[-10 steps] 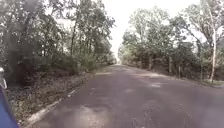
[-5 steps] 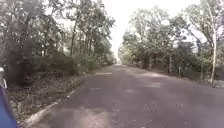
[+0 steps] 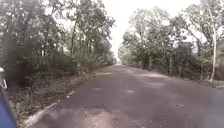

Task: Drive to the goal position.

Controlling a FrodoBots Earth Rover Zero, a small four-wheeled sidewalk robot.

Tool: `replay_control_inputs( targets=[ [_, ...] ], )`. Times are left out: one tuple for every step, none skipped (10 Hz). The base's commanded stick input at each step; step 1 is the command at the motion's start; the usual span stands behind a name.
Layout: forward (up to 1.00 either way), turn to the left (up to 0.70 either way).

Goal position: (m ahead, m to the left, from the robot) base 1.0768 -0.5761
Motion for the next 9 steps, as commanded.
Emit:
replay_control_inputs(
  targets=[
    [0.06, -0.03],
    [0.05, -0.03],
    [0.06, -0.03],
    [0.06, -0.03],
    [0.05, -0.03],
    [0.05, -0.03],
    [0.05, -0.03],
    [0.05, -0.03],
    [0.06, -0.03]
  ],
)
